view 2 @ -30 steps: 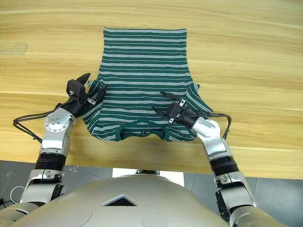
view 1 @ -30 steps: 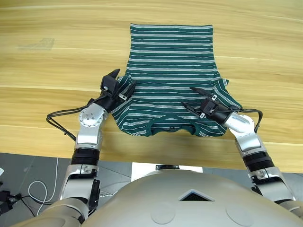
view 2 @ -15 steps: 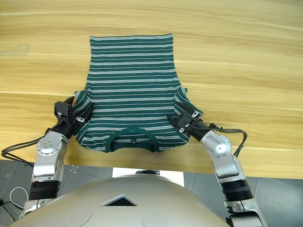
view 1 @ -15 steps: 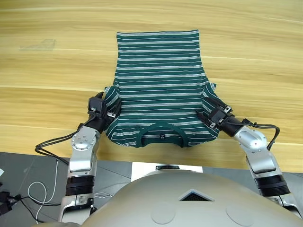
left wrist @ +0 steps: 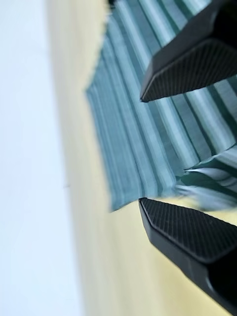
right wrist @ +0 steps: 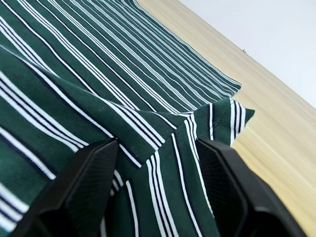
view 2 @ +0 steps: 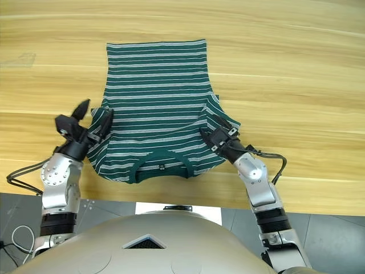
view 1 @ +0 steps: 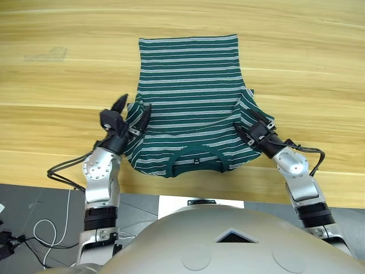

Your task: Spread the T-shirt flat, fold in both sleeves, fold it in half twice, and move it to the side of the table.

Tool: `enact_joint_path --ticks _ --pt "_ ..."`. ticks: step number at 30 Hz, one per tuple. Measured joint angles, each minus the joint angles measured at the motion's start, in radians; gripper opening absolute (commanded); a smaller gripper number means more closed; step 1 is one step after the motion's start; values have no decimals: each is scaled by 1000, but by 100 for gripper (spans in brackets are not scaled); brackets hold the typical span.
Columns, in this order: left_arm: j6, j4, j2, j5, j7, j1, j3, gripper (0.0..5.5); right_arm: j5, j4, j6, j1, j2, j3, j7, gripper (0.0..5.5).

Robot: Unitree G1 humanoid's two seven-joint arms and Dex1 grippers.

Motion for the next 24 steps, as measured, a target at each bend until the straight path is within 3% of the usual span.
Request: enact_joint_path --ticks 5,8,12,18,21,24 --pt "-53 33 10 -43 23 -18 110 360 32 -12 -54 23 -3 36 43 289" --pt "-79 35 23 -83 21 -25 173 360 207 -126 -180 148 -64 62 195 289" --pt "-91 59 37 -84 14 2 218 360 307 -194 -257 238 -142 -35 246 289" --pt "-104 59 35 -83 -3 26 228 360 326 -221 -290 261 -155 -54 275 289" --pt "-239 109 99 78 -66 114 171 360 358 -245 -310 278 -156 -55 297 289" --pt "-284 124 178 387 29 234 172 360 359 -245 -318 271 -154 -67 297 289"
